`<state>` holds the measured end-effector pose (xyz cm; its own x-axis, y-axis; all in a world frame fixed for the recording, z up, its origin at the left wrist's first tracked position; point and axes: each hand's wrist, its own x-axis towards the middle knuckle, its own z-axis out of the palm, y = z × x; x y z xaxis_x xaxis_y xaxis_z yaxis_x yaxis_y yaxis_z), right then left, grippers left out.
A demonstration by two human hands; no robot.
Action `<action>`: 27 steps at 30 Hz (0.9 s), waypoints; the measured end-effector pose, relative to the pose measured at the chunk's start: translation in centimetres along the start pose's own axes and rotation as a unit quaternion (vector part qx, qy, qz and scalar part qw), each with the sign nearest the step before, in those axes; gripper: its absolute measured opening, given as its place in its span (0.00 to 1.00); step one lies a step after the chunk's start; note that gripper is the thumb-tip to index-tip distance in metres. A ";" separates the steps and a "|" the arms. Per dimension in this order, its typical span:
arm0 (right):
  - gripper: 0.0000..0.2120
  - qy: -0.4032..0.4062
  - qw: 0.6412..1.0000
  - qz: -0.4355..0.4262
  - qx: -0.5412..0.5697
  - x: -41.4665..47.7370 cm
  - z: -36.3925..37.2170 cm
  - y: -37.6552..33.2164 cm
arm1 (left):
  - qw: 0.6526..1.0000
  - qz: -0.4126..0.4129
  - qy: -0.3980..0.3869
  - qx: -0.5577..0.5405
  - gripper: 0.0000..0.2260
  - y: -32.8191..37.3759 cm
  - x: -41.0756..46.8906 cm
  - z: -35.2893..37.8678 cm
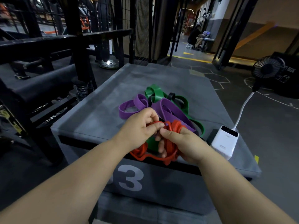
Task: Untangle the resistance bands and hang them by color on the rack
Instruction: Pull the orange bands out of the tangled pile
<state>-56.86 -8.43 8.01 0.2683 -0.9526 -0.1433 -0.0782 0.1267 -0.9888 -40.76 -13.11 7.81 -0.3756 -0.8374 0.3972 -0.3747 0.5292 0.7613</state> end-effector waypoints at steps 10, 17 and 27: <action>0.11 0.014 0.992 0.007 0.123 -0.2 -0.6 -0.1 | 0.978 -0.070 -0.118 -0.158 0.04 -0.3 0.4 -1.1; 0.13 -0.017 0.994 0.026 0.100 -0.1 -0.3 0.3 | 0.963 -0.108 -0.162 -0.187 0.02 -0.6 0.2 -1.6; 0.13 0.107 0.977 -0.031 0.183 0.8 -1.0 0.1 | 0.938 -0.203 -0.223 -0.172 0.02 -0.5 0.1 -2.0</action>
<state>-57.59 -9.45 7.87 0.0509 -0.9926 -0.1105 0.2906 0.1206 -0.9492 -38.87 -13.71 8.52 -0.6076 -0.7786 -0.1568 -0.2974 0.0400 0.9539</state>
